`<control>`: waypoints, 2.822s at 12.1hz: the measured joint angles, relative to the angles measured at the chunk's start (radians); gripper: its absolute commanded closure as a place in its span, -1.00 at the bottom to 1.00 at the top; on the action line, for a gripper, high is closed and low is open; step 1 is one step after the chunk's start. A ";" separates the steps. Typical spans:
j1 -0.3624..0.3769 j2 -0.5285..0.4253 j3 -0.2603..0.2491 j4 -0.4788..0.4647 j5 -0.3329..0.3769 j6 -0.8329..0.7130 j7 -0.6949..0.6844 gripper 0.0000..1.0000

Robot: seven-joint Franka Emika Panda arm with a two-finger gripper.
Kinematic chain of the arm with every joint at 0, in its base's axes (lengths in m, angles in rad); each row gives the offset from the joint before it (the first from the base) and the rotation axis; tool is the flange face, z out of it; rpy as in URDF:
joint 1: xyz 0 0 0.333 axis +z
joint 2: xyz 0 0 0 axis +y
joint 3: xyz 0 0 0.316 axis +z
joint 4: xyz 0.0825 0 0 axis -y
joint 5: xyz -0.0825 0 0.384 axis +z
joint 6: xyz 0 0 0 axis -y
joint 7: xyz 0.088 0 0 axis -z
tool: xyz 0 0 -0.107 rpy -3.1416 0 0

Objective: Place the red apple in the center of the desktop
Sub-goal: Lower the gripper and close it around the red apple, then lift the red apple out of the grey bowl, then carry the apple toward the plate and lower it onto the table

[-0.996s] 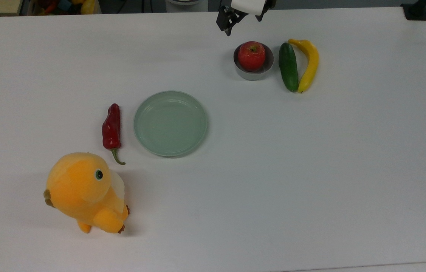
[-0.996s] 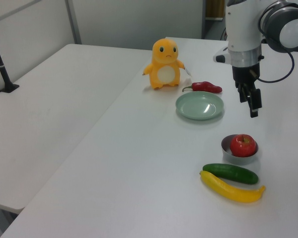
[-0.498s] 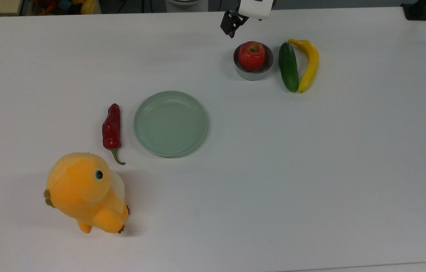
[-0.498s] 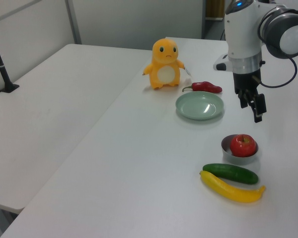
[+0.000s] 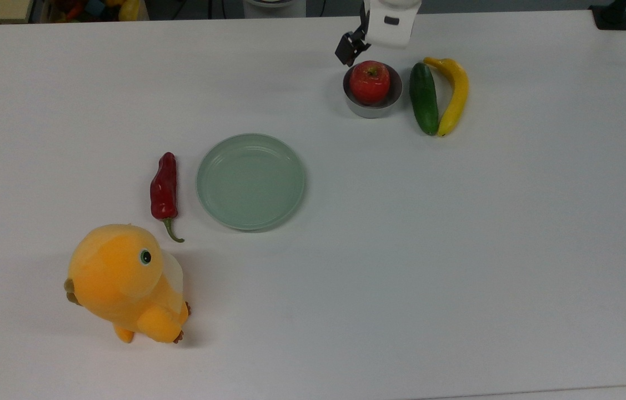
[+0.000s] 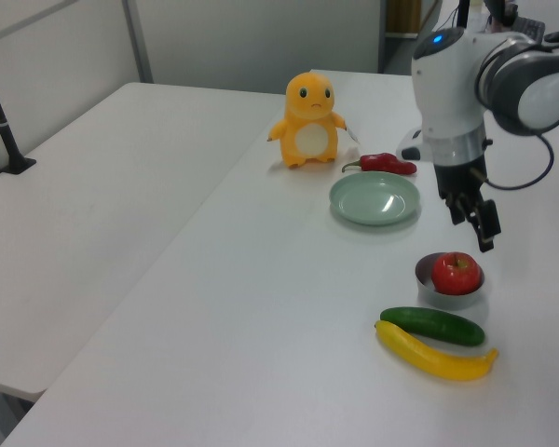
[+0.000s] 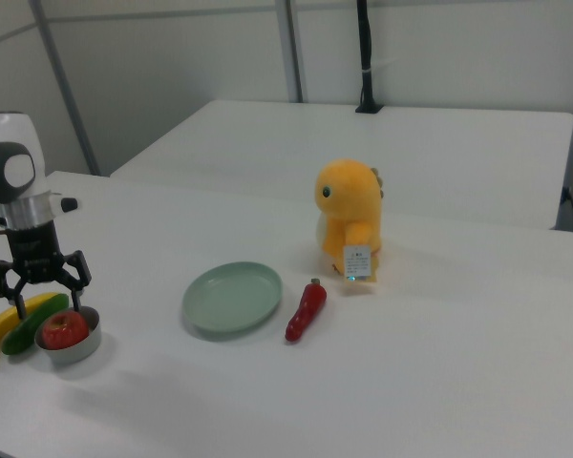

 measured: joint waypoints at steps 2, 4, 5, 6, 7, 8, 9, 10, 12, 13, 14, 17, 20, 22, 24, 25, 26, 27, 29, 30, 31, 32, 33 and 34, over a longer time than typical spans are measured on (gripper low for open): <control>0.017 0.075 0.000 0.010 -0.023 0.053 0.000 -1.00; 0.020 0.113 0.000 0.022 -0.032 0.069 0.000 -1.00; 0.020 0.118 0.000 0.027 -0.035 0.069 0.000 -0.38; 0.020 0.120 0.000 0.031 -0.046 0.069 0.000 0.06; 0.020 0.120 0.000 0.032 -0.068 0.069 0.000 0.06; 0.020 0.120 0.000 0.033 -0.078 0.069 0.000 0.06; 0.020 0.120 0.000 0.035 -0.079 0.069 0.000 0.07; 0.020 0.121 0.000 0.035 -0.080 0.069 0.000 0.07; 0.020 0.121 0.000 0.036 -0.080 0.069 0.000 0.06; 0.020 0.121 0.000 0.036 -0.080 0.069 0.000 0.06; 0.020 0.121 0.000 0.036 -0.080 0.069 0.000 0.06; 0.019 0.121 0.000 0.037 -0.081 0.069 0.000 0.06; 0.004 0.089 -0.001 0.057 -0.087 0.047 -0.004 0.07; -0.020 0.037 -0.004 0.072 -0.088 -0.058 -0.067 0.06; -0.044 0.012 -0.018 0.109 -0.088 -0.090 -0.088 0.06; -0.055 0.013 -0.035 0.138 -0.087 -0.090 -0.089 0.06; -0.062 0.023 -0.053 0.170 -0.081 -0.090 -0.089 0.07; -0.065 0.042 -0.071 0.200 -0.064 -0.081 -0.089 0.08; -0.068 0.094 -0.080 0.224 -0.039 0.013 0.020 0.08; -0.068 0.125 -0.079 0.225 -0.035 0.079 0.106 0.08; -0.067 0.161 -0.079 0.228 -0.033 0.155 0.198 0.08; -0.066 0.191 -0.078 0.235 -0.032 0.210 0.277 0.08; -0.064 0.210 -0.077 0.242 -0.032 0.228 0.323 0.07; -0.062 0.218 -0.076 0.246 -0.032 0.229 0.346 0.07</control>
